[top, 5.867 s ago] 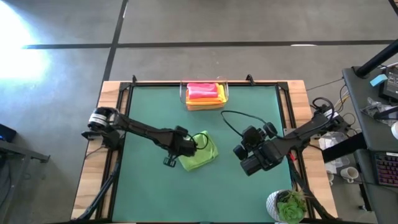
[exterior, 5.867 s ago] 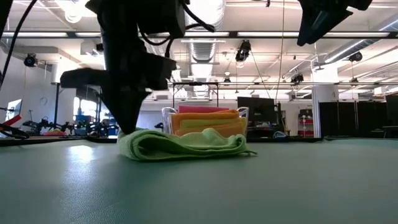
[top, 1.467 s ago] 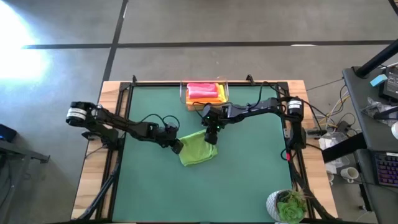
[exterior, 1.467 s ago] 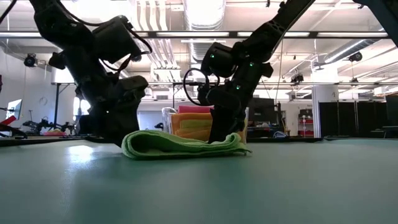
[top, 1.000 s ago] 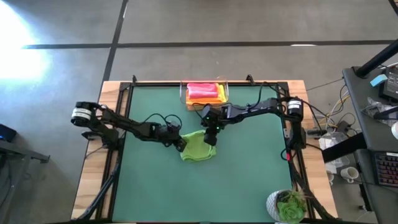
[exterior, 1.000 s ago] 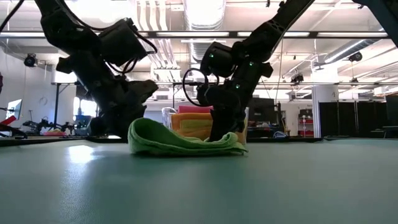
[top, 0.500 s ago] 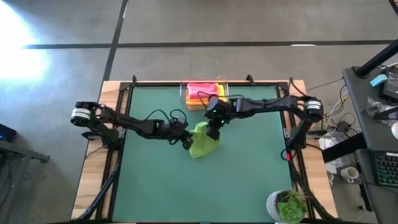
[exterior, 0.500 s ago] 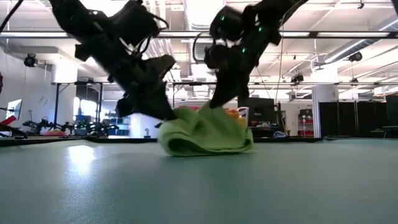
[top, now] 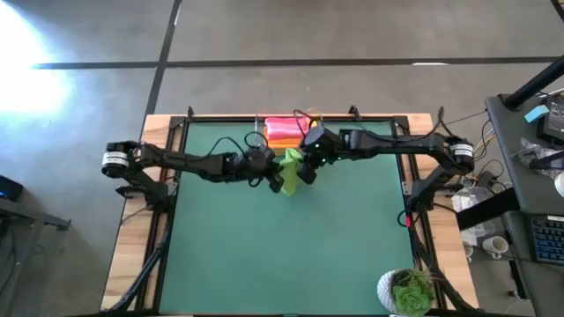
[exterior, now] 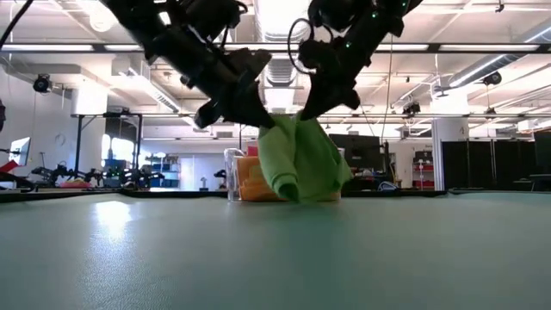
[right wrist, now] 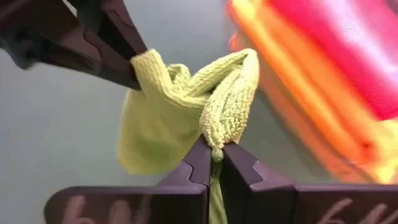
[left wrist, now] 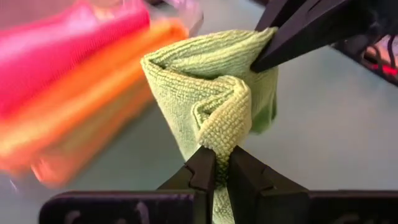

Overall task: Fold microfiber towels
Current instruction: Stack the green microfiber towel on top of the pink microfiber towel, then return to Home Position

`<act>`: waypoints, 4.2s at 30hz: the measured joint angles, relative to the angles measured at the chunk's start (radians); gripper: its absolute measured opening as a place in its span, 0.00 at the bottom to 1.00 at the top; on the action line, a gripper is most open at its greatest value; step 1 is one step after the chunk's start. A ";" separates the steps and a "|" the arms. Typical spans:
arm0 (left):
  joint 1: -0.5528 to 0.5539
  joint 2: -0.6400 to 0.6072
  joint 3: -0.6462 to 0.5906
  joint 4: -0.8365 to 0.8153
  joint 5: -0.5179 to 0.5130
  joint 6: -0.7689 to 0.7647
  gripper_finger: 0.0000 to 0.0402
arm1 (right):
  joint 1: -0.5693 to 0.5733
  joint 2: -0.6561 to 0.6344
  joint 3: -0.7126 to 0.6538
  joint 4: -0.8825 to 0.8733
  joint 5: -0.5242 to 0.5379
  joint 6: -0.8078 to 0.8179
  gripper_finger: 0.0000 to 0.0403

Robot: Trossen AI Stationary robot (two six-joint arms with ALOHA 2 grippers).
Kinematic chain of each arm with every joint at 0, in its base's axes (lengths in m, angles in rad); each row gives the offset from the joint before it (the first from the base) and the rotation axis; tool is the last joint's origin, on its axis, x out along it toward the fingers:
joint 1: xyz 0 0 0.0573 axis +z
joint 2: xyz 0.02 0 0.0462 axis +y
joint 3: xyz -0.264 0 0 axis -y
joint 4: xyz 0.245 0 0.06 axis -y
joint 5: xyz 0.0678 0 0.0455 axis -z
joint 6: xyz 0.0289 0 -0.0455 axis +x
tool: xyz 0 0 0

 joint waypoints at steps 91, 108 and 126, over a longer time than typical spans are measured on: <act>0.462 -0.122 0.384 -0.418 0.041 0.594 0.48 | -0.328 0.104 0.514 -0.473 0.144 -0.058 0.33; 0.237 -0.582 -0.084 -0.286 0.089 0.346 0.42 | -0.179 0.079 0.505 -0.482 0.057 -0.255 0.25; 0.171 -1.046 -0.520 -0.125 0.071 0.147 0.00 | 0.015 0.075 0.382 -0.436 0.057 -0.155 0.25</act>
